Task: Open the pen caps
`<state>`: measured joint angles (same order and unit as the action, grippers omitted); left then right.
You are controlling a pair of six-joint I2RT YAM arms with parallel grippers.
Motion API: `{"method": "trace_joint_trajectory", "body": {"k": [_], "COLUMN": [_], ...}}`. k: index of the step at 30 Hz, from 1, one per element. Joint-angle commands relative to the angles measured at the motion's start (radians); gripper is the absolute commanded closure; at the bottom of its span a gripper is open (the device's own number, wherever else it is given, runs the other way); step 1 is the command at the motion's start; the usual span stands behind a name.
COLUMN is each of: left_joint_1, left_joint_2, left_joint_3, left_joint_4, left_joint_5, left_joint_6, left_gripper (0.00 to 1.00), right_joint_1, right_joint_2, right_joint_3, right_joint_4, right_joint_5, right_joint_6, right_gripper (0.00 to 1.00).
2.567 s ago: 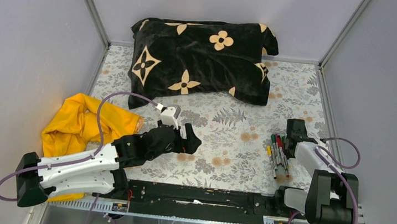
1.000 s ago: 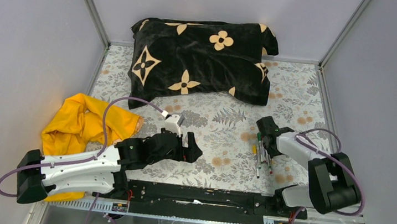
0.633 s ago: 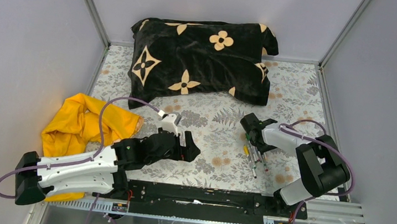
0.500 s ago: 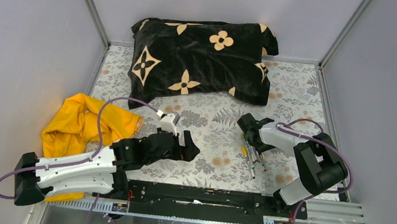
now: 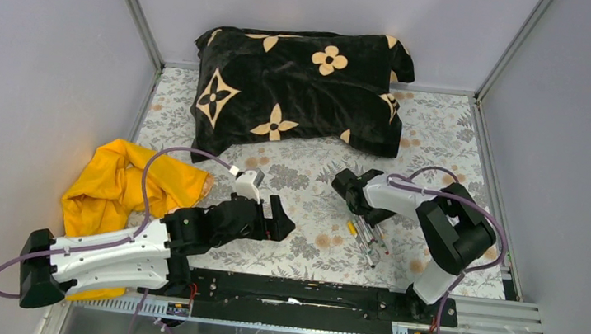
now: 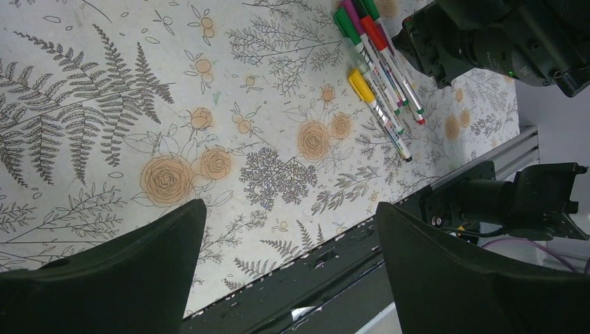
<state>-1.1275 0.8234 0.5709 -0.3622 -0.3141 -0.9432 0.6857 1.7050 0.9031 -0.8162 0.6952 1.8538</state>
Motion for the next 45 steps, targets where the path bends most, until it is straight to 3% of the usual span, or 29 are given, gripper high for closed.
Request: {"method": "trace_joint_trajectory", "body": {"k": [1, 11, 20, 24, 26, 27, 31, 38, 45], "left_joint_1": [-0.009, -0.009, -0.010, -0.009, -0.009, -0.015, -0.057, -0.186, -0.221], "left_joint_2": [-0.008, 0.045, 0.159, 0.215, 0.261, 0.321, 0.444, 0.698, 0.805], "left_joint_3": [-0.012, 0.027, 0.108, 0.112, 0.109, 0.103, 0.102, 0.254, 0.295], "left_joint_4": [-0.015, -0.017, 0.015, 0.071, 0.106, 0.157, 0.297, 0.336, 0.358], "left_joint_5": [-0.027, -0.062, -0.097, -0.053, -0.014, 0.041, 0.112, 0.056, 0.033], "left_joint_6": [-0.023, -0.014, 0.031, 0.067, 0.093, 0.126, 0.189, 0.296, 0.281], "left_gripper": [0.01, 0.01, 0.01, 0.01, 0.02, 0.03, 0.07, 0.09, 0.10], "right_joint_1": [0.054, 0.088, 0.083, 0.052, 0.018, -0.056, -0.167, -0.198, -0.197], "right_joint_2": [0.096, 0.111, 0.088, 0.038, -0.035, -0.153, -0.318, -0.212, -0.185], "right_joint_3": [0.015, 0.224, 0.358, 0.331, 0.235, 0.099, -0.066, -0.034, -0.066], "right_joint_4": [0.021, -0.181, -0.344, -0.347, -0.239, -0.034, 0.230, 0.220, 0.307], "right_joint_5": [-0.153, 0.057, 0.283, 0.337, 0.324, 0.240, 0.088, -0.014, -0.149], "right_joint_6": [0.052, -0.080, -0.238, -0.328, -0.473, -0.671, -0.899, -0.979, -0.981], "right_gripper": [1.00, 1.00, 0.89, 0.87, 0.87, 0.87, 0.84, 0.84, 0.84]}}
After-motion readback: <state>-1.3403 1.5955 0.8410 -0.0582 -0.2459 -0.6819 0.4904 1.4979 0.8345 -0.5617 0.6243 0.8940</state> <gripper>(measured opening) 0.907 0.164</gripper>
